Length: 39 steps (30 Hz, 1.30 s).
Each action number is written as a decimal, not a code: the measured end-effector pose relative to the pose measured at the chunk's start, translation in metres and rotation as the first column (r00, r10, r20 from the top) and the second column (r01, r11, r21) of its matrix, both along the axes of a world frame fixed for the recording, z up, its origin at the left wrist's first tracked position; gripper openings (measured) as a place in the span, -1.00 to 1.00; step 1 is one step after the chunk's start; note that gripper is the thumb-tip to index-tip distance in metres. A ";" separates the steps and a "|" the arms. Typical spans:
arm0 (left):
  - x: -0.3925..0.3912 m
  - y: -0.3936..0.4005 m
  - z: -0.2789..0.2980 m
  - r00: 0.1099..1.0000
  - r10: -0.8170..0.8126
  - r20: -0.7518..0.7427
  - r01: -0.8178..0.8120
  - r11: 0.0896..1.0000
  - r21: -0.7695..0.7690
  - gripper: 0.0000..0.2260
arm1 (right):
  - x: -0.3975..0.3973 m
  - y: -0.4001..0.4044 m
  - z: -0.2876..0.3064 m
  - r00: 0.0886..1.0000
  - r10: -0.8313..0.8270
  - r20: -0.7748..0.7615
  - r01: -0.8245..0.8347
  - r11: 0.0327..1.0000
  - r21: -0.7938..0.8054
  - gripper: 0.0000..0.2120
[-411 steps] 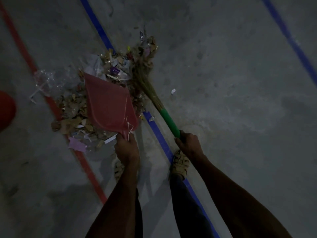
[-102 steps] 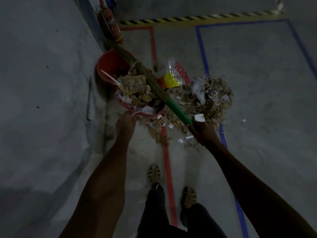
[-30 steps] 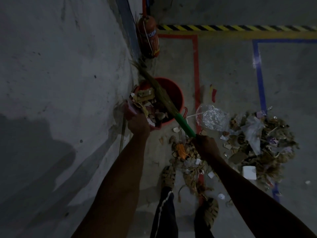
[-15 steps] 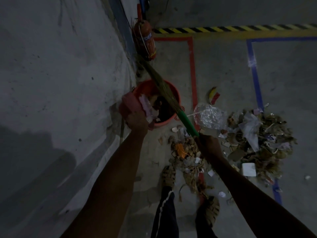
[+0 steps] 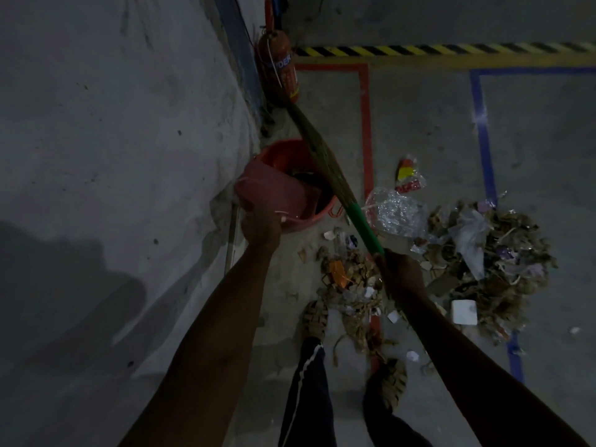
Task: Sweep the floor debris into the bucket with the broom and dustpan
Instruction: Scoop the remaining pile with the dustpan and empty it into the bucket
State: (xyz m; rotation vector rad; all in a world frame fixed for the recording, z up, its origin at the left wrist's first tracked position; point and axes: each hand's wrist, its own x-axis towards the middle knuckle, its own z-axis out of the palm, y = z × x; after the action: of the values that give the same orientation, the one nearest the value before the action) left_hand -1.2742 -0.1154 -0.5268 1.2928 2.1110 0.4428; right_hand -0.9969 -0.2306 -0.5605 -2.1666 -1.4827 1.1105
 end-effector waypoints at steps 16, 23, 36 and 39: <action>0.082 -0.263 0.006 0.936 0.351 0.000 -0.351 0.936 -0.026 -0.57 | 0.078 -0.141 0.042 0.987 0.132 -0.093 -0.125 0.989 0.076 -0.64; 0.091 -0.357 -0.001 0.899 0.437 -0.037 -0.437 0.899 -0.016 -0.59 | 0.073 -0.212 0.028 0.977 0.110 -0.185 -0.118 0.993 -0.031 -0.67; 0.024 -0.523 -0.057 0.908 0.417 -0.037 -0.414 0.879 -0.238 -0.35 | 0.006 -0.325 -0.011 0.972 0.199 -0.122 -0.211 0.973 -0.096 -0.63; 0.003 -0.543 -0.070 0.906 0.424 0.008 -0.408 0.876 -0.257 -0.34 | -0.012 -0.326 -0.033 0.966 0.234 -0.113 -0.251 0.952 -0.173 -0.61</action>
State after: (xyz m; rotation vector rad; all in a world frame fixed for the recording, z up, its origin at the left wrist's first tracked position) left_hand -1.2716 -0.6586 -0.5970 0.6678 2.3042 0.3716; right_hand -1.0089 -0.5565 -0.5933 -2.0565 -1.6998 1.4646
